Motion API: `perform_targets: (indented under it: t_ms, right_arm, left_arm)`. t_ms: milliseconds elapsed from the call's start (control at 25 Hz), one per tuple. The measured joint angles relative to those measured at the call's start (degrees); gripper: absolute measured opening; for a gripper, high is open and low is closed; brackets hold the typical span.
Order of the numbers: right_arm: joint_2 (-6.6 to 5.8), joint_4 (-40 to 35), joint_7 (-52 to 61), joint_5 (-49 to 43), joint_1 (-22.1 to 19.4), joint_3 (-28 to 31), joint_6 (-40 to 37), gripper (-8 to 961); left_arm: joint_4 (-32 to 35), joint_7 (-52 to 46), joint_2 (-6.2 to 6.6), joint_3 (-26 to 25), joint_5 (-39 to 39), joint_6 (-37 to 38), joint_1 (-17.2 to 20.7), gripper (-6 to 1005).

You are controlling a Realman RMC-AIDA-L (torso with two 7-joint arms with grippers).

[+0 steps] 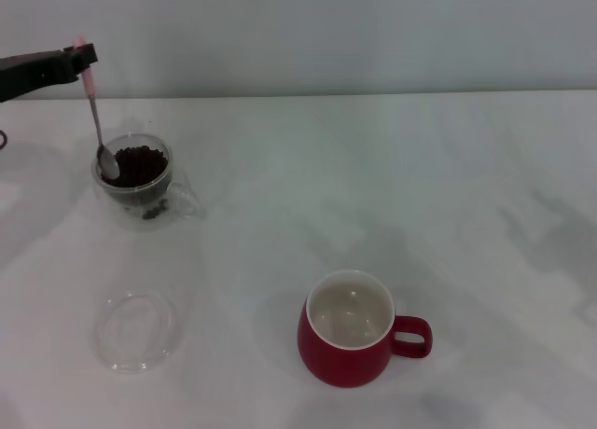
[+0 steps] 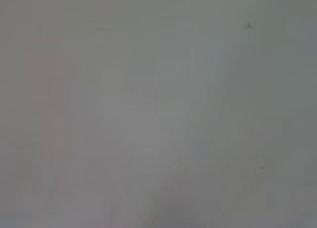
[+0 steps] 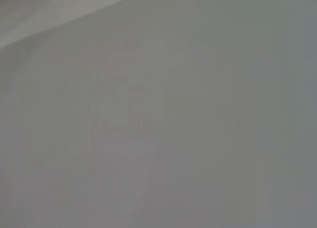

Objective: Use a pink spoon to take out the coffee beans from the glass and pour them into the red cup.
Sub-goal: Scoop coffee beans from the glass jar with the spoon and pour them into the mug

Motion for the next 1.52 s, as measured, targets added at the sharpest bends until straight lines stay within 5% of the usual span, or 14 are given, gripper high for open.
perform_targets:
  t_ms: [600, 1520]
  right_arm:
    - [-0.20, -0.46, 0.42, -0.35, 1.83, 0.00, 3.81, 545]
    - [-0.45, -0.50, 0.42, -0.44, 1.71, 0.10, 4.12, 544]
  left_arm:
    - [-1.57, 2.58, -3.68, -0.09, -5.80, -3.68, 1.47, 133]
    - [-9.00, -4.67, -4.71, -0.07, -21.47, 1.46, 8.31, 132]
